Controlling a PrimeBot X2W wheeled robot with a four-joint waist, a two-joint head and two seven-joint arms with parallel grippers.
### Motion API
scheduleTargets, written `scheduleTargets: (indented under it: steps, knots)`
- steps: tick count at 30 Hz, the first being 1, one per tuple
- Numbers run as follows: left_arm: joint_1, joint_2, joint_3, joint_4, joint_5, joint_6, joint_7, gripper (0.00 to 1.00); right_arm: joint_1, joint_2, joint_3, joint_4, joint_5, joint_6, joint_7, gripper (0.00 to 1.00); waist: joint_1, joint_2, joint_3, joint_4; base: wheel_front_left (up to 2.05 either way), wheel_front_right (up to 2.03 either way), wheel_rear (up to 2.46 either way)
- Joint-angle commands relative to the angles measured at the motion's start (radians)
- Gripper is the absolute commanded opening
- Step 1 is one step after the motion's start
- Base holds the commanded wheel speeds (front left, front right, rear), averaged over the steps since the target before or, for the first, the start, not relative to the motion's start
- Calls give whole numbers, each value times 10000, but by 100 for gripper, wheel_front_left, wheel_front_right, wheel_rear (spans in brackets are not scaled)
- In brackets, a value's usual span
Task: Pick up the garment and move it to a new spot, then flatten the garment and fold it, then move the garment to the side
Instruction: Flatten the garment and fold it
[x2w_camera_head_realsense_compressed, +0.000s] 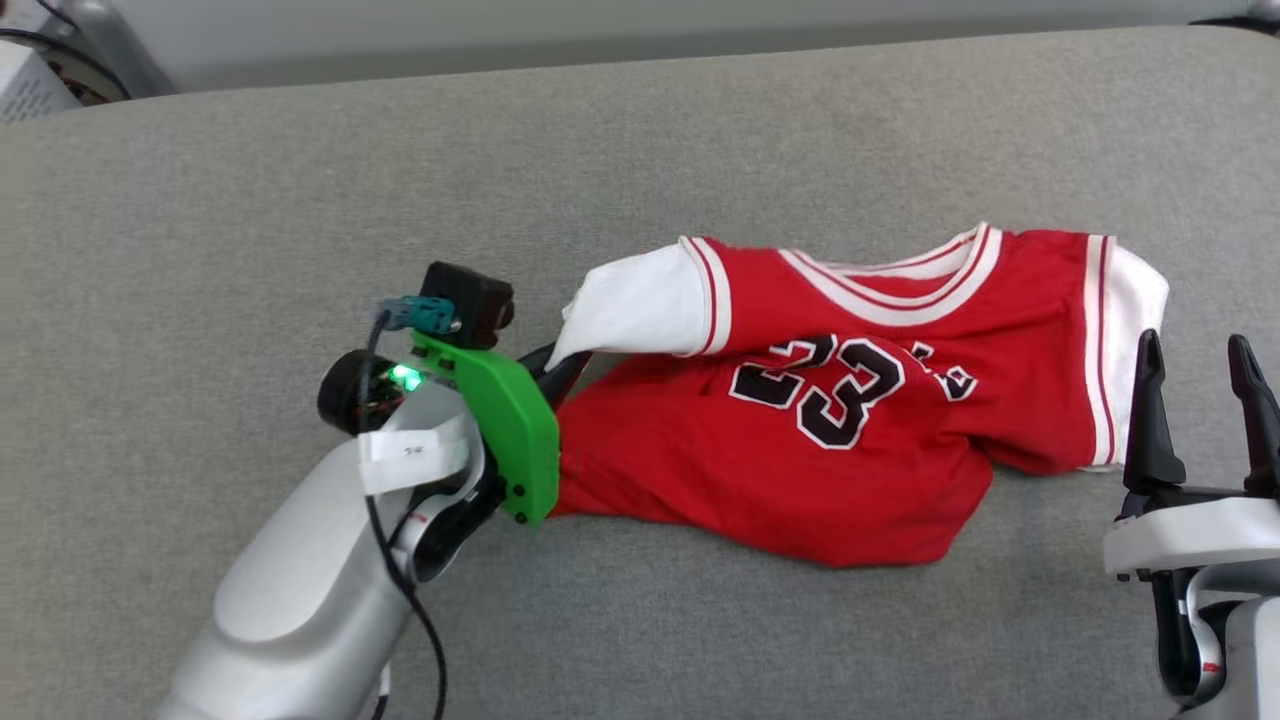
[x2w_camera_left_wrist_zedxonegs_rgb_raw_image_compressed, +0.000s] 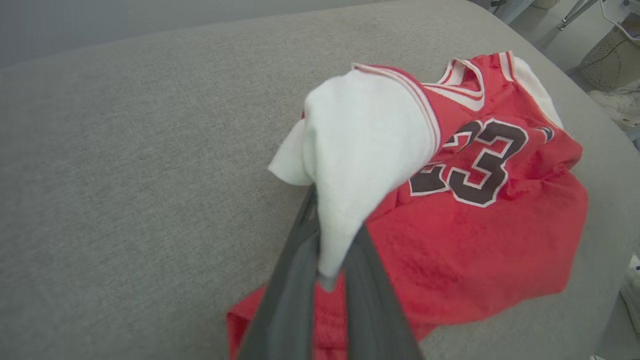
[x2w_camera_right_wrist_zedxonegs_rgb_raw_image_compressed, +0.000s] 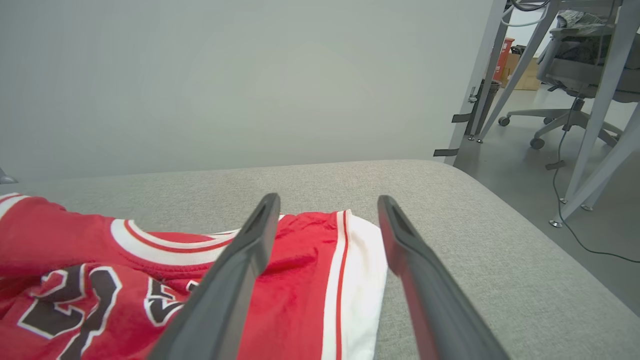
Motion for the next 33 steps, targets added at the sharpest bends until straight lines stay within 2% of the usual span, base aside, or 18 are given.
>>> scheduleTargets:
  steps: [1,8,12,18,24,33]
  knots:
    - [286,397,155,-415,-177,-23,153,0,150,2,-46,43,-61,-9,-91,100,0,114,-542,619,0,0,0]
    - [1445,1469,1118,-2745,-1447,559,1200,0,188,-2,145,110,-116,-9,-91,100,0,114,-668,996,0,0,0]
    - [1406,1958,1549,-2898,-1807,865,1783,0,81,1,270,164,-124,-9,-91,100,0,114,-453,922,0,0,0]
    - [711,2632,1618,-1851,-1863,925,2864,0,-150,6,418,320,-123,-9,-91,100,0,114,-39,467,0,0,0]
    - [-42,2758,1684,-470,-2093,984,3579,0,-366,10,578,408,-39,-9,-91,100,0,114,368,-103,0,0,0]
    - [-1400,2771,1950,1550,-2206,1111,3872,0,-565,13,808,488,234,-9,-91,100,0,114,1024,-719,0,0,0]
